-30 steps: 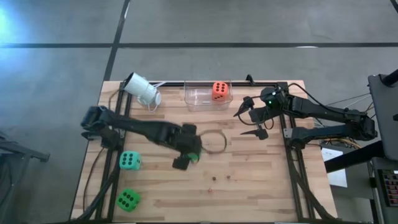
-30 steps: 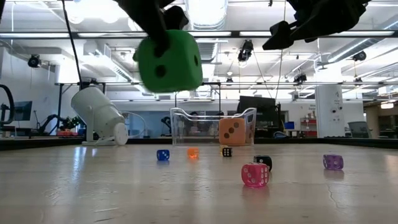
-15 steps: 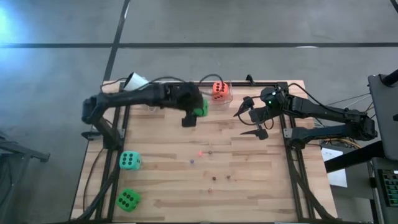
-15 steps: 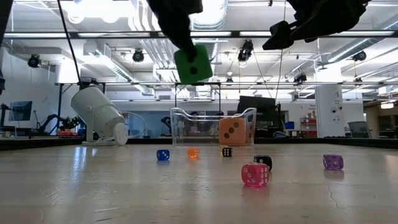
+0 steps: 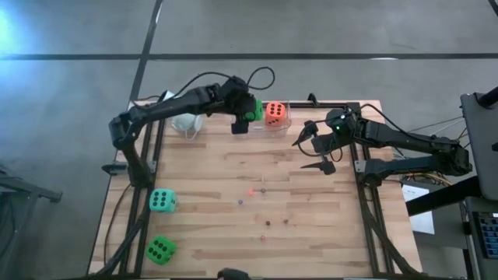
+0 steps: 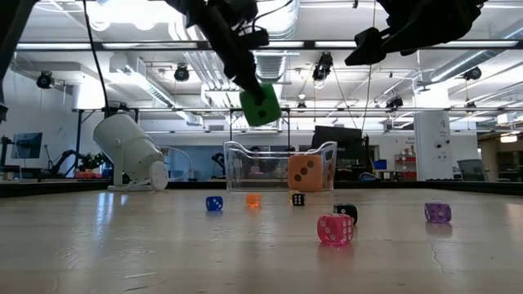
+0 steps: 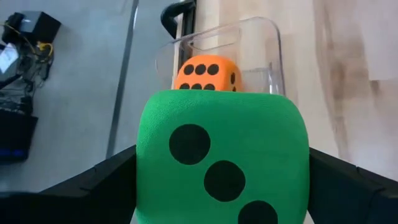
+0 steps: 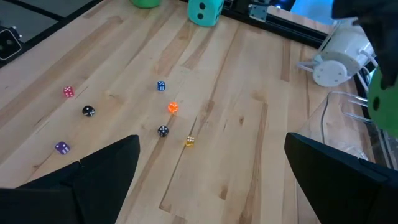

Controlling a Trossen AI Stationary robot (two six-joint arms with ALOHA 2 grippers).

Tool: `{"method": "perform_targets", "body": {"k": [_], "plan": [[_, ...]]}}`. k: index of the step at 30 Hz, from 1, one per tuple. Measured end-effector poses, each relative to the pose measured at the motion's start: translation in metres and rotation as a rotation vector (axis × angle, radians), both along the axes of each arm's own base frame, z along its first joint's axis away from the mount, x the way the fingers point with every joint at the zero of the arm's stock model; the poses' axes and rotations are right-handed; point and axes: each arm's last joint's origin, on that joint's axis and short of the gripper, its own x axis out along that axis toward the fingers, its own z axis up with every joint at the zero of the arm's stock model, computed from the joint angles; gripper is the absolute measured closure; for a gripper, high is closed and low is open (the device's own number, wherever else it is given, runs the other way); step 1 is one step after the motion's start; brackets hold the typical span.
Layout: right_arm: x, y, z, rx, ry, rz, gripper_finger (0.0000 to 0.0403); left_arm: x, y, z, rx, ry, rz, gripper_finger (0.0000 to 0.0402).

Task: Pick & Place Dice
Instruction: Put the top big green dice into the transparent bin

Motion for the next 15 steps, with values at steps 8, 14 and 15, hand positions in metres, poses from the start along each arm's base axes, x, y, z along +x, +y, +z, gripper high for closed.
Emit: {"method": "perform_targets", "body": {"k": [8,14,15], "plan": [[0.0,0.0,0.0,0.0,0.0,0.0,0.0003,0.007,0.017,-0.016,0.009,0.006,-0.052,0.0036],[0.0,0.0,0.0,0.0,0.001,0.0,0.0003,0.013,0.023,-0.031,-0.018,0.027,-0.059,0.0036],[0.0,0.0,0.0,0.0,0.001,0.0,0.0003,0.014,0.024,-0.033,-0.021,0.031,-0.058,0.0036]]}}
